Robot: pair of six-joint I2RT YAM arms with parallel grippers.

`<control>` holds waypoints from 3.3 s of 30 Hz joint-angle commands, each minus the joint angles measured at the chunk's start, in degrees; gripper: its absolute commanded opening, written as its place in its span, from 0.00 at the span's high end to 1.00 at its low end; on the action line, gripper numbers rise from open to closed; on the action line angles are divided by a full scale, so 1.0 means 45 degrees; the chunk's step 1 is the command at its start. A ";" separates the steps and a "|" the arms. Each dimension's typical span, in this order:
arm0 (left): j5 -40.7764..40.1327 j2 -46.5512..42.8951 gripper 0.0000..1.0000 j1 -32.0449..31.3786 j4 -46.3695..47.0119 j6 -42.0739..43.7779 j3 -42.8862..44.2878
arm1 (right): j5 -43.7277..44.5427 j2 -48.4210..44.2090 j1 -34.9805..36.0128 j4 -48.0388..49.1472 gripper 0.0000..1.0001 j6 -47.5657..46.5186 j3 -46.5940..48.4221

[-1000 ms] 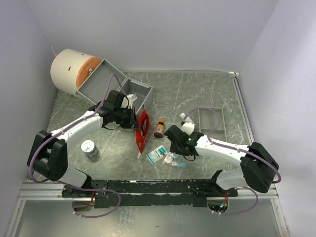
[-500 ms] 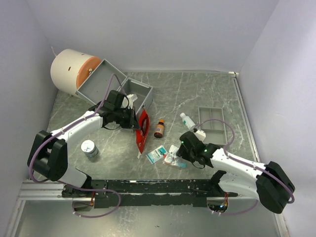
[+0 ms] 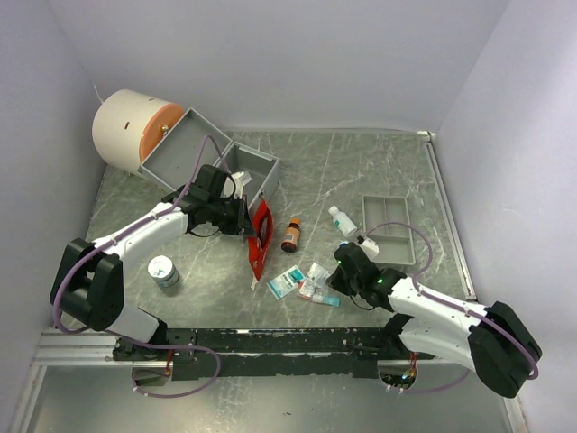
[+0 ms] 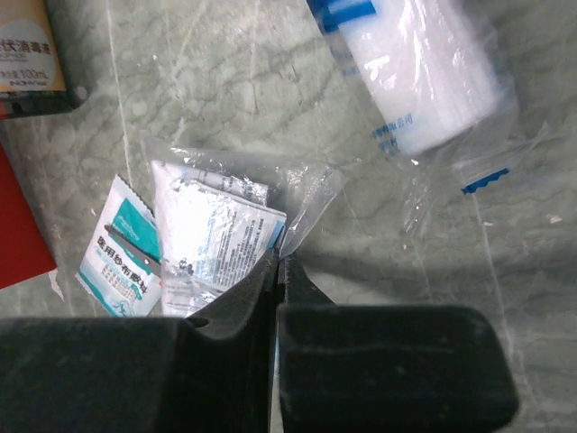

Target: Organize the medicine kit

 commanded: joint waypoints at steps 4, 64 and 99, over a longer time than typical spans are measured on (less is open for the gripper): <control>0.0490 -0.0065 0.93 -0.0099 0.0673 0.0023 -0.0112 | 0.1788 -0.0061 -0.0093 -0.2526 1.00 -0.1729 0.2347; 0.0386 -0.0430 0.93 -0.0351 0.6928 -0.5606 -0.3233 | 0.7755 0.9015 0.3609 -1.0293 1.00 -0.2620 1.8269; 0.0946 -0.0301 0.93 -0.0366 0.6349 -0.5419 -0.2751 | 0.8648 1.1803 0.4320 -1.1252 1.00 -0.1748 1.8947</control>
